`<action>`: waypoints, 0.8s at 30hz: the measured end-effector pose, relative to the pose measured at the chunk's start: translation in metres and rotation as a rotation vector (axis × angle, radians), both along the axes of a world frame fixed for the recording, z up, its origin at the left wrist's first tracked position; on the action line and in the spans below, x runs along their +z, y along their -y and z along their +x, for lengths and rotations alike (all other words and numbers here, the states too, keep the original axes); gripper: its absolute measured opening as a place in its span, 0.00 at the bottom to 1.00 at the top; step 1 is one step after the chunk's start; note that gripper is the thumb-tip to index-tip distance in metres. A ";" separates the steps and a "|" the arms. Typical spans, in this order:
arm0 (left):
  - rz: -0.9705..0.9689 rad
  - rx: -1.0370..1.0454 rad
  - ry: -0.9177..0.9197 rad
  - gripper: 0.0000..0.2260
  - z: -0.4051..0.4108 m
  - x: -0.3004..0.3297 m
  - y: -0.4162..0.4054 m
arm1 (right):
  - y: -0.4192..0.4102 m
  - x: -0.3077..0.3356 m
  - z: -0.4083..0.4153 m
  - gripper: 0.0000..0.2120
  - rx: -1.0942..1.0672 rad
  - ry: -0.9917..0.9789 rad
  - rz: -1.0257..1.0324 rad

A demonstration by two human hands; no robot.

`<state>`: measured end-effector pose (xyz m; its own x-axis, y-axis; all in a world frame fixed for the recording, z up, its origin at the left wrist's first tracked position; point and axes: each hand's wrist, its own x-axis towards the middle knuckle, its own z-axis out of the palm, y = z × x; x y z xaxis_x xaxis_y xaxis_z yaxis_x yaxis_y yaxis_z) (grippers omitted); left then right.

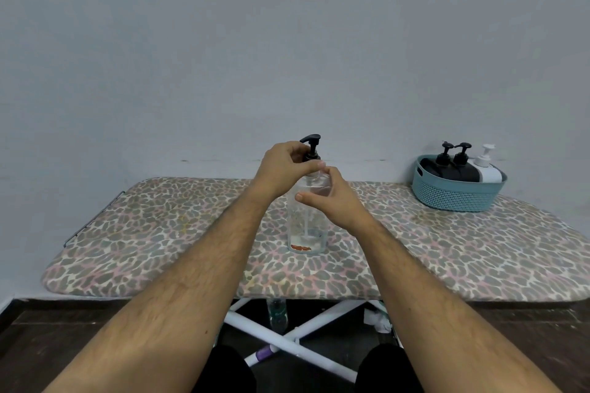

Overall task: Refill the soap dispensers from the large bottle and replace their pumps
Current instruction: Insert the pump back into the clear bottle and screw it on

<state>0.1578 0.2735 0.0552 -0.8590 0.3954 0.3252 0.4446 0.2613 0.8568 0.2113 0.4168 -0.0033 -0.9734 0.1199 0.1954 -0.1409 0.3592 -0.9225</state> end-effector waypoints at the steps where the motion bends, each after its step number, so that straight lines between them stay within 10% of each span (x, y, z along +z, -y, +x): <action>1: -0.018 0.047 -0.022 0.20 0.001 0.000 -0.003 | 0.000 0.000 0.000 0.33 0.004 -0.001 -0.004; 12: 0.008 0.339 -0.117 0.14 0.017 -0.003 -0.019 | -0.001 0.000 -0.001 0.37 -0.011 0.002 0.034; 24: 0.067 -0.117 0.040 0.10 0.002 -0.010 0.000 | -0.003 -0.001 -0.002 0.34 -0.006 0.033 0.028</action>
<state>0.1601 0.2732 0.0449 -0.8209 0.4723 0.3210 0.4342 0.1511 0.8880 0.2094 0.4194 -0.0038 -0.9786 0.1208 0.1666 -0.1084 0.3860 -0.9161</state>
